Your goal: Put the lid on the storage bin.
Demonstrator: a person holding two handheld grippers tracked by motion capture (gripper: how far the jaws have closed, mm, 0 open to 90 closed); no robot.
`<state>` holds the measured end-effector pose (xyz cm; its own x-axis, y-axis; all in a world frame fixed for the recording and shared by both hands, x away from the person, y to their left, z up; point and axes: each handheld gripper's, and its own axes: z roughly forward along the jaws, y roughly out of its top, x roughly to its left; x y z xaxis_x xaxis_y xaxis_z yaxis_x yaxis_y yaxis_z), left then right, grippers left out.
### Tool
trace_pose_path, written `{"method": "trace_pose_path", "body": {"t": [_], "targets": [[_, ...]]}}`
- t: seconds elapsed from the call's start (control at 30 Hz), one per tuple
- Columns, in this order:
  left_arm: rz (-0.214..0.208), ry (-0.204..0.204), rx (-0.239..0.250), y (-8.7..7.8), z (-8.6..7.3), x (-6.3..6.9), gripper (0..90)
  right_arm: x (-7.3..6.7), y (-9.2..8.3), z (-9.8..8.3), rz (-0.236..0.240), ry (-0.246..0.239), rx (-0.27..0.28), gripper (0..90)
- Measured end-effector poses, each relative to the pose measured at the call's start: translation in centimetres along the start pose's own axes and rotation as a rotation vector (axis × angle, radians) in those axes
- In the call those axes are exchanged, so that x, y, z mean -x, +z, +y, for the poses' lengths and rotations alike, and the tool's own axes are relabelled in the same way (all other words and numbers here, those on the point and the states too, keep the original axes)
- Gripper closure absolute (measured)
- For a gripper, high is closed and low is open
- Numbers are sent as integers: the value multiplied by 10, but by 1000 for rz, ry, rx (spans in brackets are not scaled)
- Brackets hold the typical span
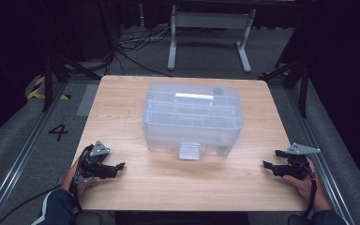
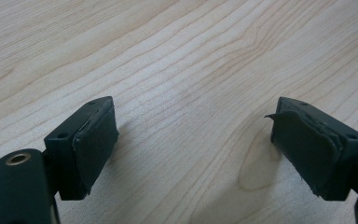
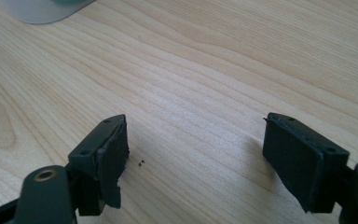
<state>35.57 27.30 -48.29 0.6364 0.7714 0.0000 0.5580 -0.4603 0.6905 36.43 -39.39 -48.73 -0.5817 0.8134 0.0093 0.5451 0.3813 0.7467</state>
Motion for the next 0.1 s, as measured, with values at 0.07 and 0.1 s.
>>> {"method": "trace_pose_path", "body": {"t": [0.07, 0.1], "targets": [[-2, -2, 1, 0, 0, 0, 148, 0, 0, 0, 0, 0, 0, 228], [-2, -2, 1, 0, 0, 0, 148, 0, 0, 0, 0, 1, 0, 228]]}}
